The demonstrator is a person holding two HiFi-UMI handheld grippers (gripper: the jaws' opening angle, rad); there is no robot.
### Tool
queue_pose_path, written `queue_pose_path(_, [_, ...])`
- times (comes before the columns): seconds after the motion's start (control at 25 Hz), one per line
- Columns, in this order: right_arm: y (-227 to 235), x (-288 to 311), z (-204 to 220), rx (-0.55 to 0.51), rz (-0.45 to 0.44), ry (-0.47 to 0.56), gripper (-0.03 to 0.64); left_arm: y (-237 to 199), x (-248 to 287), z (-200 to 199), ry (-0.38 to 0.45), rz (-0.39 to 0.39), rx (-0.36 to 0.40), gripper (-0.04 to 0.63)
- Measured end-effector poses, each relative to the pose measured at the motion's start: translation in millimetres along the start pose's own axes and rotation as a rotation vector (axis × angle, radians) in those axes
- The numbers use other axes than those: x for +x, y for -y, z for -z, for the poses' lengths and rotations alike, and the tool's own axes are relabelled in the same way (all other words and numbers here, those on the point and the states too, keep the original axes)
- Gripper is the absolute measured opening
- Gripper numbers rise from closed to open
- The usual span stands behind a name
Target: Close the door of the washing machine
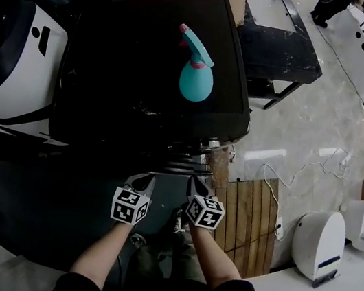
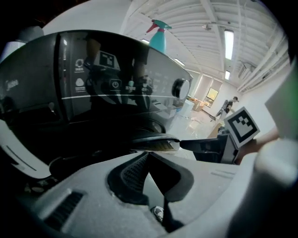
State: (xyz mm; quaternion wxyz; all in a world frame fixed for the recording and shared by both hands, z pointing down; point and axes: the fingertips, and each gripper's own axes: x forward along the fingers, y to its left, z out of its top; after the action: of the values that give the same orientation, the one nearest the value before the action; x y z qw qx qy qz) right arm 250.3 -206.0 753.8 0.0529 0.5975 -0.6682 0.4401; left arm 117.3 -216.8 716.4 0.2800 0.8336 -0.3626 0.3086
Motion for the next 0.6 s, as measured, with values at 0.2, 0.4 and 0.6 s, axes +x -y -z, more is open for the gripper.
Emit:
queue_pose_path(0.2, [3.2, 10.5, -11.6, 0.029, -0.006, 0.031, 0.000, -26.5, -13.3, -6.1, 0.060, -0.106, -0.060, 0.003])
queue_pose_path(0.4, [3.8, 22.6, -23.8, 0.036, -0.013, 0.051, 0.000, -39.9, -14.7, -10.6, 0.086, -0.131, -0.094, 0.003])
queue_pose_path(0.6, [1.2, 29.9, -32.2, 0.055, -0.016, 0.048, 0.000, -43.5, -10.1, -10.2, 0.086, -0.125, -0.125, 0.003])
